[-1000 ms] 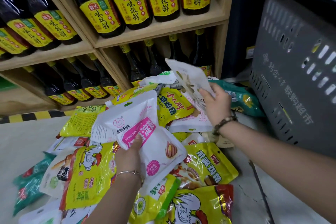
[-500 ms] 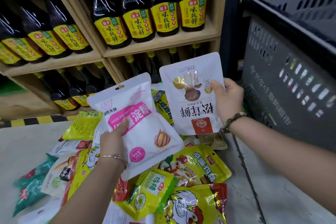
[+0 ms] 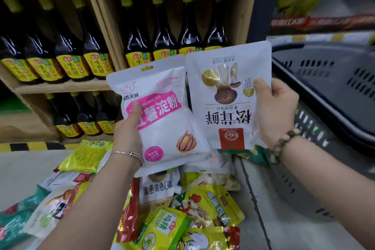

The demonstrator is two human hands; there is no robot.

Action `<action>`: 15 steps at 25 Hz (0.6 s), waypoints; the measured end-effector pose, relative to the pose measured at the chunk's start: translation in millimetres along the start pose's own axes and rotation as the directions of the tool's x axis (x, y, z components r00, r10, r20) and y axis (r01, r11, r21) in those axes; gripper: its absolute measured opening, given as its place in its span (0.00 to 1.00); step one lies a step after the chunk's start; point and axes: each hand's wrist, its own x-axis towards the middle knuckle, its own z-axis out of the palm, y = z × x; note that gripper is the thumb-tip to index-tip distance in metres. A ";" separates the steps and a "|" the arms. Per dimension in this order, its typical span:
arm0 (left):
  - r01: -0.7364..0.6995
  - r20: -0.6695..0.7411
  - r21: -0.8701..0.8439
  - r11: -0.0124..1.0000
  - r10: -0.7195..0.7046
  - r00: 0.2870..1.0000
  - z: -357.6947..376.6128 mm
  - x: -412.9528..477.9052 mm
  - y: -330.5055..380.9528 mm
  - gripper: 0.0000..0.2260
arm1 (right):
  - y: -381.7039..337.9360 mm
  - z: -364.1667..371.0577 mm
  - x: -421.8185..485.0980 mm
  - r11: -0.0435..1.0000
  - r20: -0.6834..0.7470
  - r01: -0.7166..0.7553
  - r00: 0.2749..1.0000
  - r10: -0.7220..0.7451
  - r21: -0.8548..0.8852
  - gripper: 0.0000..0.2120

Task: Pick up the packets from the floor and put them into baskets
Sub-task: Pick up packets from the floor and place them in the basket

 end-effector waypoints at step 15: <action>-0.103 0.084 -0.071 0.992 0.109 0.991 75.3 -53.0 48.5 0.18 | -121.2 -33.6 81.9 0.985 0.164 0.078 0.985 -0.053 -0.152 0.11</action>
